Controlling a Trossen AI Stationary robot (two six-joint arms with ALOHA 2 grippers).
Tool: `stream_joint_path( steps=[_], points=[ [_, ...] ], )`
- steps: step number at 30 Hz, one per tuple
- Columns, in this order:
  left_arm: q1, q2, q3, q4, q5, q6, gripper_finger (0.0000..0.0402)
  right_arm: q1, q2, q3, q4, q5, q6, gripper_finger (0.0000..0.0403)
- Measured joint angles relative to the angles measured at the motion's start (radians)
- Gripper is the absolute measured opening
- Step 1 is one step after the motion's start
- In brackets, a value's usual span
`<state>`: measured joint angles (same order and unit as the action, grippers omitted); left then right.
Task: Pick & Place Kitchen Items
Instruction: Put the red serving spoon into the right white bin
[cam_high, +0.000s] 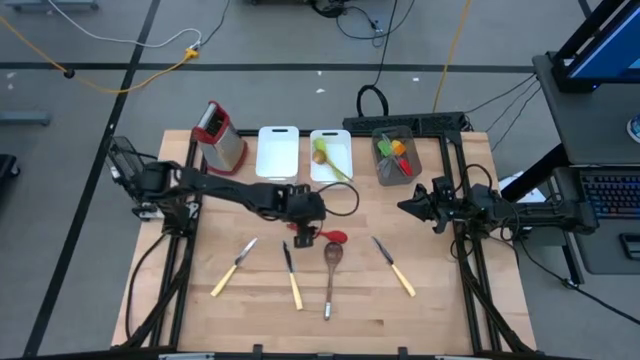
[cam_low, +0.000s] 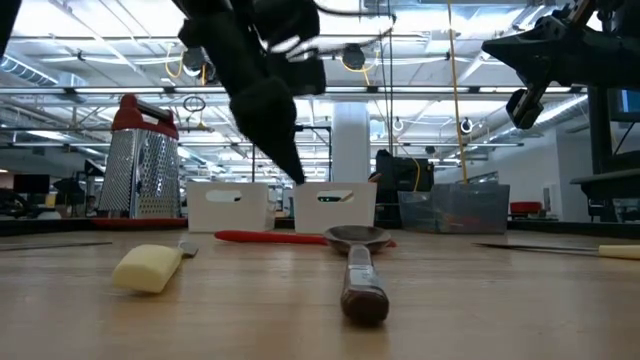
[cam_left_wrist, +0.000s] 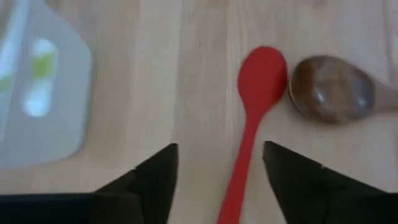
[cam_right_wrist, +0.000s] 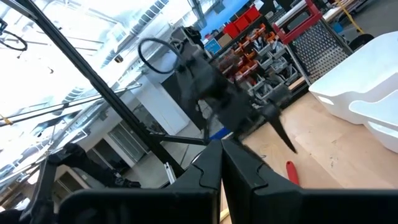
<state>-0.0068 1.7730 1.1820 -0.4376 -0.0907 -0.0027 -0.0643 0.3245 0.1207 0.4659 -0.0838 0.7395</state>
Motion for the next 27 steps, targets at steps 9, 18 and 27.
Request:
stream_joint_path(
  steps=[9,18,27],
  points=[
    [-0.003,0.117,0.000,0.030,0.063,0.049,0.0302,0.000,0.000,0.000,0.000,0.000,0.000,0.0000],
    [-0.003,0.208,0.005,0.067,0.064,0.052,0.0264,0.000,0.000,0.000,0.000,0.000,0.003,0.0000],
    [-0.019,0.265,0.013,0.045,0.074,0.046,0.0075,0.000,0.000,0.000,0.000,0.000,0.008,0.0000]
  ],
)
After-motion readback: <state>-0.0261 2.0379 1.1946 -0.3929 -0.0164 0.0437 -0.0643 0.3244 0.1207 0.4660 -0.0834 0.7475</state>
